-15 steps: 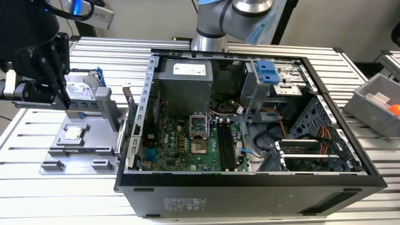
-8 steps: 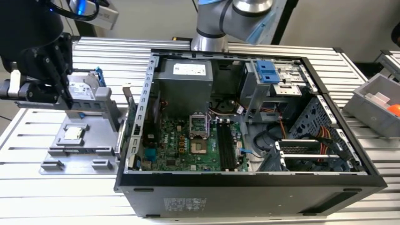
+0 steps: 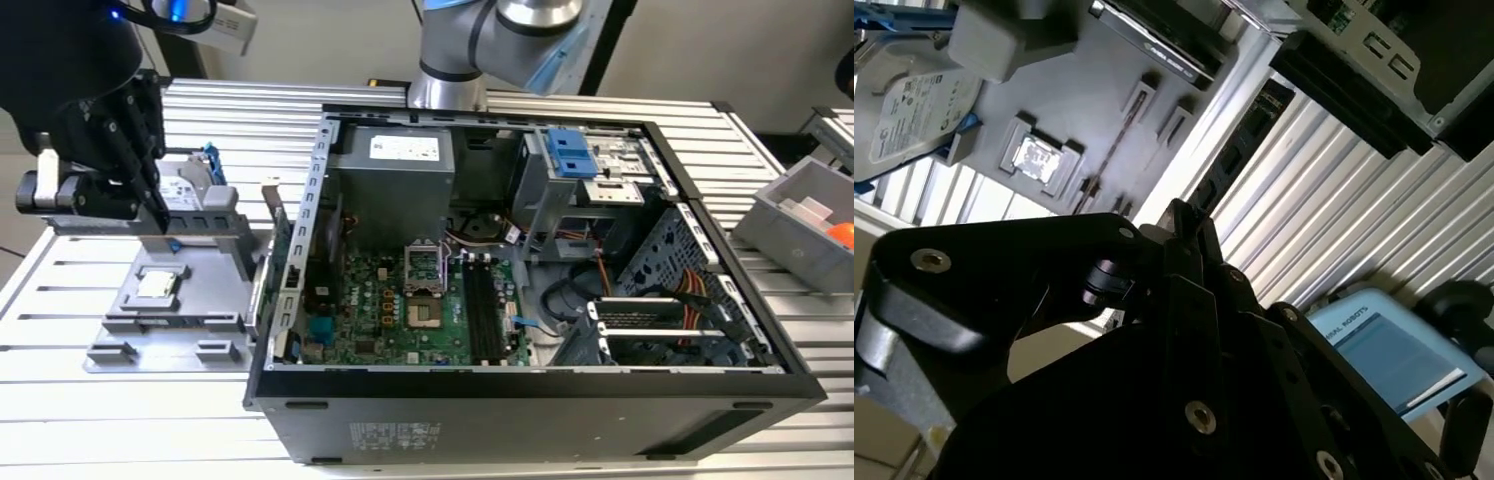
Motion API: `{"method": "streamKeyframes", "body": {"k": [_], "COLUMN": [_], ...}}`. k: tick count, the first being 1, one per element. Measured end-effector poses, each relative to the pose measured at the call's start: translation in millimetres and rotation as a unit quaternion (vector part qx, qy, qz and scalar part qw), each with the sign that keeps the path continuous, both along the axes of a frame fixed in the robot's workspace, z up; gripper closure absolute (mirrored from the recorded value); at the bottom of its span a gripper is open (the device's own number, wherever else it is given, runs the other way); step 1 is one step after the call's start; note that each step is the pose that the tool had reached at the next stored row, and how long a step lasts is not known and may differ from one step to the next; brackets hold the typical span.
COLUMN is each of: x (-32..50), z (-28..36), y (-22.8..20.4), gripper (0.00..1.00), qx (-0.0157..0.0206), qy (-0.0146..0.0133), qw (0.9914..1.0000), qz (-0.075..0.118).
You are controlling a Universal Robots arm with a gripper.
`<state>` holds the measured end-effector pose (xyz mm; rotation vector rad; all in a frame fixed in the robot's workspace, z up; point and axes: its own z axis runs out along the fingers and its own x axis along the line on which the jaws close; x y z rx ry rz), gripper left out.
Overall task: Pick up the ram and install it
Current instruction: 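Pick up the ram and move it above insertion slot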
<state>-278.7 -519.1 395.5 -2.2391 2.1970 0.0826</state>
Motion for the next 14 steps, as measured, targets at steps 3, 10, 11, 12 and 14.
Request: {"method": "streamKeyframes", "body": {"k": [3,10,11,12,14], "x": [-0.1,8.5,10.6,12.7,17.1], "z": [0.0,-0.1,0.0,-0.1,-0.1], "y": [0.0,0.0,0.0,0.0,0.0], "gripper": [1.0,1.0,1.0,1.0,1.0], "qx": [0.0,0.0,-0.0001,0.0,0.0], "qy": [-0.0001,-0.0001,0.0,-0.0001,0.0], "qw": [1.0,1.0,1.0,1.0,1.0], "qz": [0.0,0.0,0.0,0.0,0.0]}}
